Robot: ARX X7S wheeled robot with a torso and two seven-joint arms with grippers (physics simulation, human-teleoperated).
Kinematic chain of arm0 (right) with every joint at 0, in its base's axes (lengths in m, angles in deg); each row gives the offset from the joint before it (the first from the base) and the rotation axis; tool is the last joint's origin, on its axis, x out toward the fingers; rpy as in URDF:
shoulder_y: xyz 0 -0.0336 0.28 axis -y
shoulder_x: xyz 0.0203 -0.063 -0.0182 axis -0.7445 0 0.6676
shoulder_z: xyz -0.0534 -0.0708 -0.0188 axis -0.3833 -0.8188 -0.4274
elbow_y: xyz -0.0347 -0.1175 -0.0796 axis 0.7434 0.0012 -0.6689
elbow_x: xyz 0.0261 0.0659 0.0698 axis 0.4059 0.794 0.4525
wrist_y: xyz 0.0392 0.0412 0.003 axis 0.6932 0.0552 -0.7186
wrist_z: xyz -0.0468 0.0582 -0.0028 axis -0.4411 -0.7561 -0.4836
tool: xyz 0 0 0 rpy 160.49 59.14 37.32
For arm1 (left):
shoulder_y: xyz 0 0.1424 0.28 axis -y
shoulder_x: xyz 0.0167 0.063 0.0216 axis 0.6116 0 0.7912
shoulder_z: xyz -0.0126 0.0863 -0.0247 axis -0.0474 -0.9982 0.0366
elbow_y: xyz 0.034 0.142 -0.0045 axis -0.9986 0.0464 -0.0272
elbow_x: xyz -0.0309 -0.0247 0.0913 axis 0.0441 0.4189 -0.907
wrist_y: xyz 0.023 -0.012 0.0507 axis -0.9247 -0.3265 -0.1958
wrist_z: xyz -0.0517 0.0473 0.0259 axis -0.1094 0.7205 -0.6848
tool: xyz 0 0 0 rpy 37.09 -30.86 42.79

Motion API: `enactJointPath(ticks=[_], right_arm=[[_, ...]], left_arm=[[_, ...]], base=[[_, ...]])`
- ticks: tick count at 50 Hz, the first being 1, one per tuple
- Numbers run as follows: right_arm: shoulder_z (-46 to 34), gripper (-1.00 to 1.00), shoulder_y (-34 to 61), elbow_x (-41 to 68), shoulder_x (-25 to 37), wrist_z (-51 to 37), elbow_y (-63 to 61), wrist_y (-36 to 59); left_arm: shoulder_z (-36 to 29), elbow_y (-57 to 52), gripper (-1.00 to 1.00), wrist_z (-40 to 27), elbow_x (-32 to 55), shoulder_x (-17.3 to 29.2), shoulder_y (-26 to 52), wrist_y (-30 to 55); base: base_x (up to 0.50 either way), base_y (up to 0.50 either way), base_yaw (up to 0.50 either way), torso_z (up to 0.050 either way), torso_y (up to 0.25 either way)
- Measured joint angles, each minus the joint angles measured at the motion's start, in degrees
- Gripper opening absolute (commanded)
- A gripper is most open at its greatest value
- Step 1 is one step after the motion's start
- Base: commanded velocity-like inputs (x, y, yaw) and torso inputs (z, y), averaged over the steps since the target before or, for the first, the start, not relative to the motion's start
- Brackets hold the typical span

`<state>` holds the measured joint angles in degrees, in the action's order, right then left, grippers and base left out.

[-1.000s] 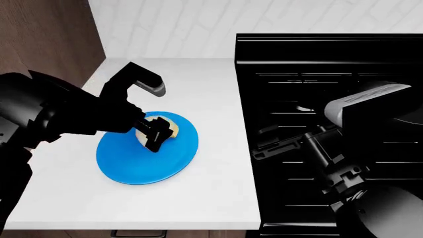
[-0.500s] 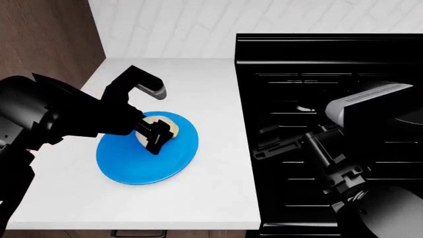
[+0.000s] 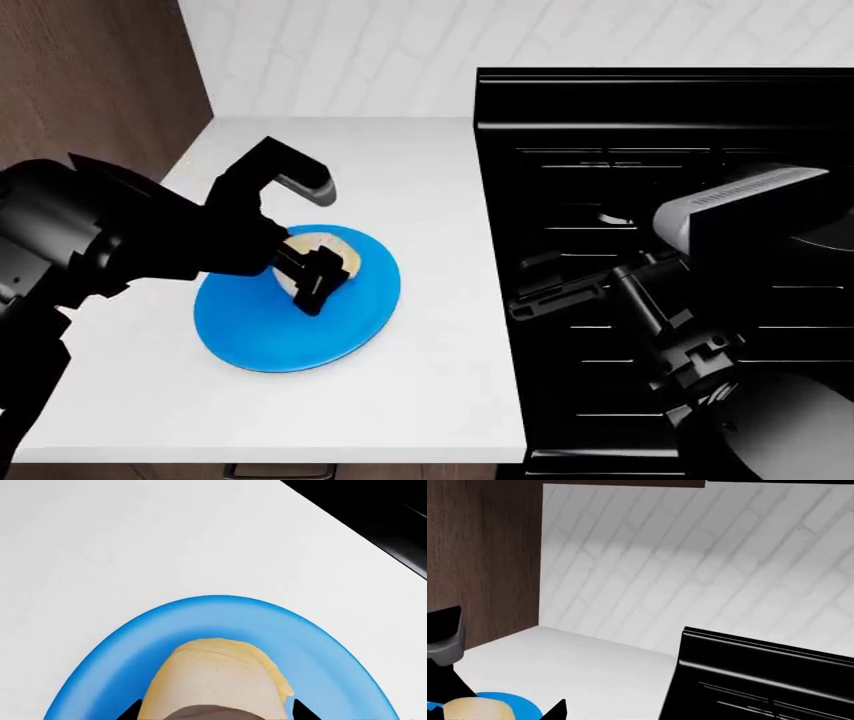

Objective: Frozen meat rests on a plate on the counter. Retrieve the meat and place it in a pot on a burner. Then turn the burner on.

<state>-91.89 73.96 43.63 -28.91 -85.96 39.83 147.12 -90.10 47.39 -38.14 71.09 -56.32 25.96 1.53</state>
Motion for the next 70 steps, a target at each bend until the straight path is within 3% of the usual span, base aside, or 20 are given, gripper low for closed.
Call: enactJointPath(ticks=[30, 55, 70], right_arm=[[4.0, 1.00, -0.4, 5.5, 1.4, -2.9, -3.6, 1.2], [5.5, 1.00, -1.2, 6.8, 2.8, -4.5, -5.3, 0.2], [6.3, 1.00, -1.5, 8.0, 3.3, -5.5, -5.4, -0.2]], left_arm=[[4.1, -8.3, -1.00, -5.2, 3.5, 2.8, 1.4, 4.0], [23.3, -26.7, -1.00, -25.4, 21.3, 4.1, -5.3, 10.6], [27.7, -31.1, -1.00, -31.5, 27.3, 3.7, -7.3, 11.6]], base=[[0.00, 0.00, 0.00, 0.000, 0.001], [0.00, 0.00, 0.00, 0.000, 0.000], [0.00, 0.00, 0.00, 0.000, 0.001]])
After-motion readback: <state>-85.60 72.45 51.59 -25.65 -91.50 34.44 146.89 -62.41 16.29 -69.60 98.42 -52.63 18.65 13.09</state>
